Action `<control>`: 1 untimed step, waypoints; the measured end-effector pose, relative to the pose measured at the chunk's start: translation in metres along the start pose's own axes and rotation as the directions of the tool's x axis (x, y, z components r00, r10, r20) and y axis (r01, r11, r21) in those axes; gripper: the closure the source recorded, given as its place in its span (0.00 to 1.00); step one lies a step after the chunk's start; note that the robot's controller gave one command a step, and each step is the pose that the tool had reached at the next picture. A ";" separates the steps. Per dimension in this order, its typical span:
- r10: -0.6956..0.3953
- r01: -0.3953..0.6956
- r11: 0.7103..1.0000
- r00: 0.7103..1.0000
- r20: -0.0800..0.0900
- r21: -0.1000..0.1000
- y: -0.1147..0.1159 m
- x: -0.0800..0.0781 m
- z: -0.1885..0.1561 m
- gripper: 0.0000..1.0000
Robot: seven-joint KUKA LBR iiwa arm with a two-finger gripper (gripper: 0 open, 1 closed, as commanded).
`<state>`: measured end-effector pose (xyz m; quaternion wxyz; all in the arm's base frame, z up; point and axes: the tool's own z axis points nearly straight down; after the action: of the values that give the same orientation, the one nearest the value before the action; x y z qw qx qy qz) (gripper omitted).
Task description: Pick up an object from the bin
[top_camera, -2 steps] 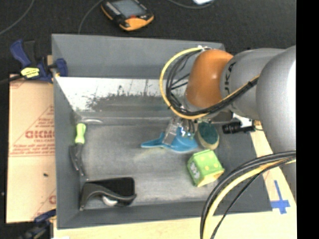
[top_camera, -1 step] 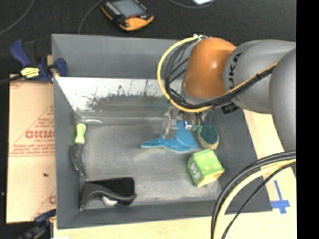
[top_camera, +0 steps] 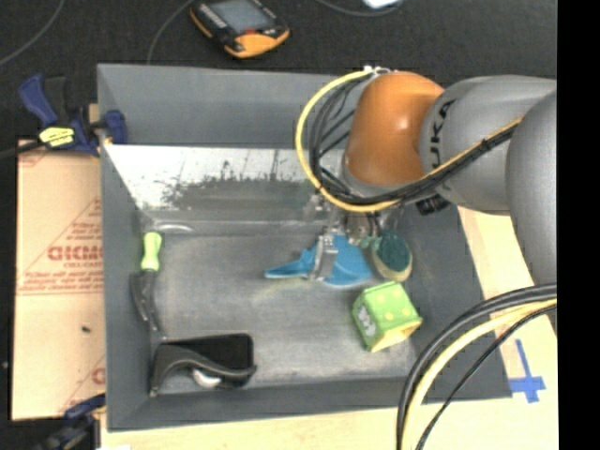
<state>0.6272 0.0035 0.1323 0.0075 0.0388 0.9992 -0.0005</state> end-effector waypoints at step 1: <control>-0.009 0.009 1.000 1.000 -0.003 0.001 -0.005 0.026 0.065 0.00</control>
Offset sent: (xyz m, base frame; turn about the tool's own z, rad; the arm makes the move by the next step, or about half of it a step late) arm -0.0243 -0.0023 -0.0623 -0.0104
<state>0.6016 0.0000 0.0671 0.0062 0.0345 0.9994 -0.0011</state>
